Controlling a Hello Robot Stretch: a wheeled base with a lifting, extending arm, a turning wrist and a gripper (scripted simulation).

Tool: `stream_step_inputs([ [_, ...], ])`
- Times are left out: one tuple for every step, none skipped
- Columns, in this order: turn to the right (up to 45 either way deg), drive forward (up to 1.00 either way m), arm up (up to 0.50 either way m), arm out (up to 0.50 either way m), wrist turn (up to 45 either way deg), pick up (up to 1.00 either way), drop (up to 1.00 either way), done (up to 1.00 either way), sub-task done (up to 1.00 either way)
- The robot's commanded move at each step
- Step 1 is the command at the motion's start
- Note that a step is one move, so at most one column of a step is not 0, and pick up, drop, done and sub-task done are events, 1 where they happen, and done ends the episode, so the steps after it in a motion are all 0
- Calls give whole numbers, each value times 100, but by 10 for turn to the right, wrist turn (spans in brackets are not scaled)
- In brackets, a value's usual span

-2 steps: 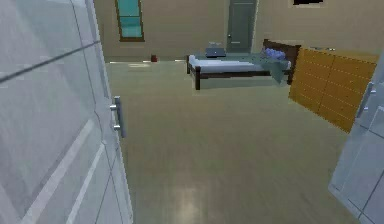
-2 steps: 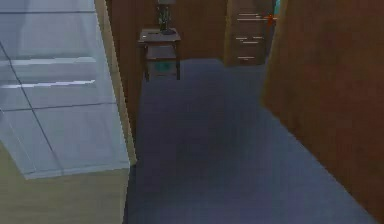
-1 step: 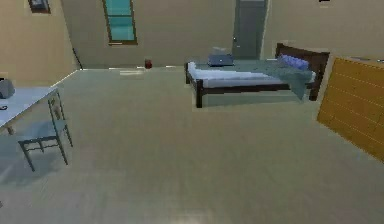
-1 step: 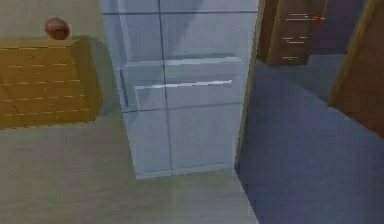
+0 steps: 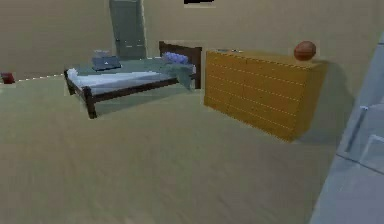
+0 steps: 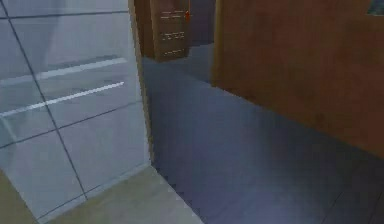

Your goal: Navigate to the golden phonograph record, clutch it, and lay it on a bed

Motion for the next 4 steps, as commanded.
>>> stream_step_inputs([
  [0,65,0,0,0,0,0,0,0],
  [-450,0,0,0,0,0,0,0,0],
  [-420,0,0,0,0,0,0,0,0],
  [0,100,0,0,0,0,0,0,0],
])
